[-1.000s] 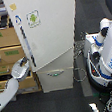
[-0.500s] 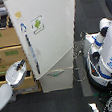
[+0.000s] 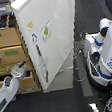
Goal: Opening the fridge
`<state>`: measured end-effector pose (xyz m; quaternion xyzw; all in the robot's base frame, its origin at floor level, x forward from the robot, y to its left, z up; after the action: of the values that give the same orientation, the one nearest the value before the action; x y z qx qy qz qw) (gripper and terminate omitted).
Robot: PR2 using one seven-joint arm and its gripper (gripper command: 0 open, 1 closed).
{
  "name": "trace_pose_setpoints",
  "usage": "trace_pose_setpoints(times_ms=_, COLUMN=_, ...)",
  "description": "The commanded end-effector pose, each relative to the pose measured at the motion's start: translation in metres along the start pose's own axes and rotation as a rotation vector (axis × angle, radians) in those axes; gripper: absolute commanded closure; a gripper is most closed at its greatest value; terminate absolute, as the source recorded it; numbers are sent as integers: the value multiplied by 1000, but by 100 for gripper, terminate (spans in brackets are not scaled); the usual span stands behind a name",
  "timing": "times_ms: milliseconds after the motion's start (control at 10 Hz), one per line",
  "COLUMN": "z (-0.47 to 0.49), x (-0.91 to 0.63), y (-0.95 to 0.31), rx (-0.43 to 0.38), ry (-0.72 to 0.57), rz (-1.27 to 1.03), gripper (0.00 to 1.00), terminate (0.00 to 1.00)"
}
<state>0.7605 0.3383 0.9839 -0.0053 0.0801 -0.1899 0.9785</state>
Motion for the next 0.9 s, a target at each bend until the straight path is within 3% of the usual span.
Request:
trace_pose_setpoints(times_ms=100, z=21, x=132, y=-141, rx=-36, ry=-56, rz=-251, gripper=100, terminate=0)
trace_pose_setpoints(times_ms=300, z=101, x=49, y=-235, rx=-51, ry=-130, rz=-418, gripper=100, terminate=0)
trace_pose_setpoints(times_ms=400, z=141, x=-19, y=-296, rx=-82, ry=-165, rz=-643, gripper=100, terminate=0)
trace_pose_setpoints(times_ms=500, z=154, x=-48, y=-324, rx=-123, ry=-177, rz=-737, gripper=0, terminate=0)
trace_pose_setpoints(times_ms=600, z=167, x=-73, y=-343, rx=-172, ry=-195, rz=-812, gripper=0, terminate=0)
trace_pose_setpoints(times_ms=900, z=194, x=-118, y=-383, rx=-174, ry=-207, rz=-914, gripper=0, terminate=0)
